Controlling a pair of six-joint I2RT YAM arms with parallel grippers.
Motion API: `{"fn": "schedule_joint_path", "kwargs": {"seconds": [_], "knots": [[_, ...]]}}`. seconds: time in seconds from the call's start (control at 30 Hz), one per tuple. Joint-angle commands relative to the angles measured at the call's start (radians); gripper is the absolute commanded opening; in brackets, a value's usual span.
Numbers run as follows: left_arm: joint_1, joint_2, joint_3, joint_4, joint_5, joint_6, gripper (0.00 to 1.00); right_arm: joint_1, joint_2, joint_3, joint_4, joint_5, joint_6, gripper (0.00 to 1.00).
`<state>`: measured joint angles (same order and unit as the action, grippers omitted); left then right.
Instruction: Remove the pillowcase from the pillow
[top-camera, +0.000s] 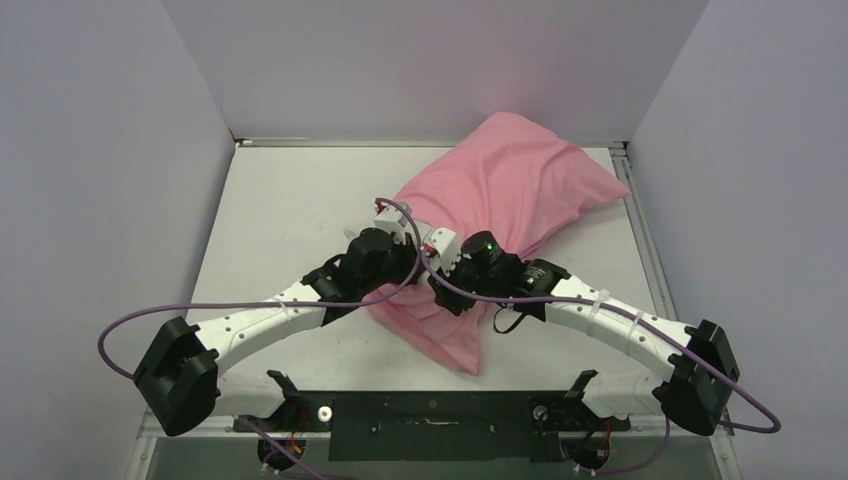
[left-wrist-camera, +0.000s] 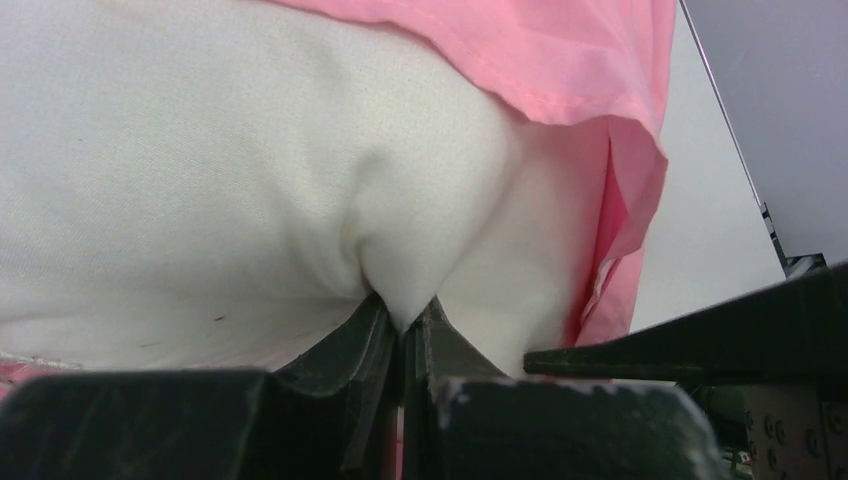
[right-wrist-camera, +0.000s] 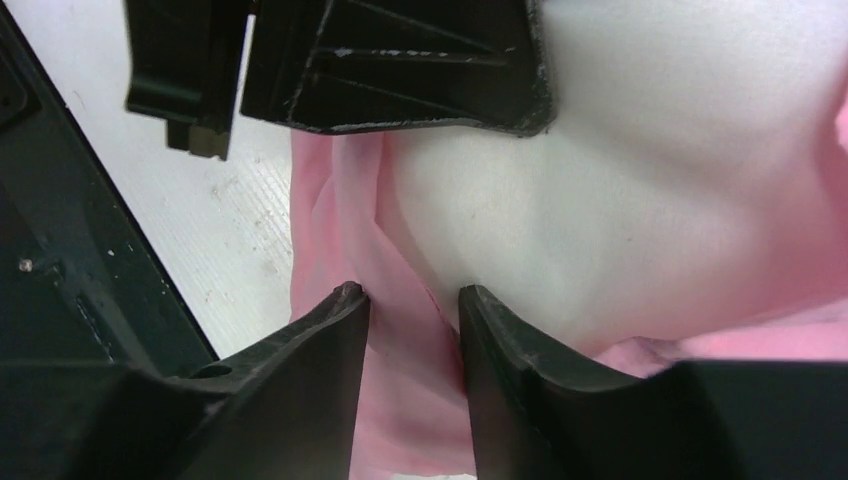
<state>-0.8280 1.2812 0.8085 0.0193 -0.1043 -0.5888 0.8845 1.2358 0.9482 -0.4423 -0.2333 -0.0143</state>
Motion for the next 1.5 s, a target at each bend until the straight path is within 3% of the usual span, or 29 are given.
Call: {"fn": "schedule_joint_path", "kwargs": {"seconds": [0.0, 0.1, 0.17, 0.83, 1.47], "knots": [[0.035, -0.029, 0.057, 0.018, 0.028, 0.023, 0.00, 0.014, 0.020, 0.065, 0.025, -0.072, -0.049, 0.32], [0.070, -0.018, 0.074, 0.010, 0.046, 0.010, 0.00, 0.034, 0.013, 0.059, -0.007, -0.093, -0.049, 0.10], [0.100, -0.004, 0.093, 0.007, 0.067, -0.005, 0.00, 0.049, 0.010, 0.049, -0.037, -0.107, -0.048, 0.05], [0.315, 0.039, 0.269, 0.118, 0.292, -0.134, 0.00, 0.022, 0.094, -0.145, 0.002, 0.026, 0.191, 0.05], [0.496, 0.043, 0.326, 0.076, 0.425, -0.133, 0.00, -0.045, 0.104, -0.204, 0.072, 0.182, 0.375, 0.05]]}}
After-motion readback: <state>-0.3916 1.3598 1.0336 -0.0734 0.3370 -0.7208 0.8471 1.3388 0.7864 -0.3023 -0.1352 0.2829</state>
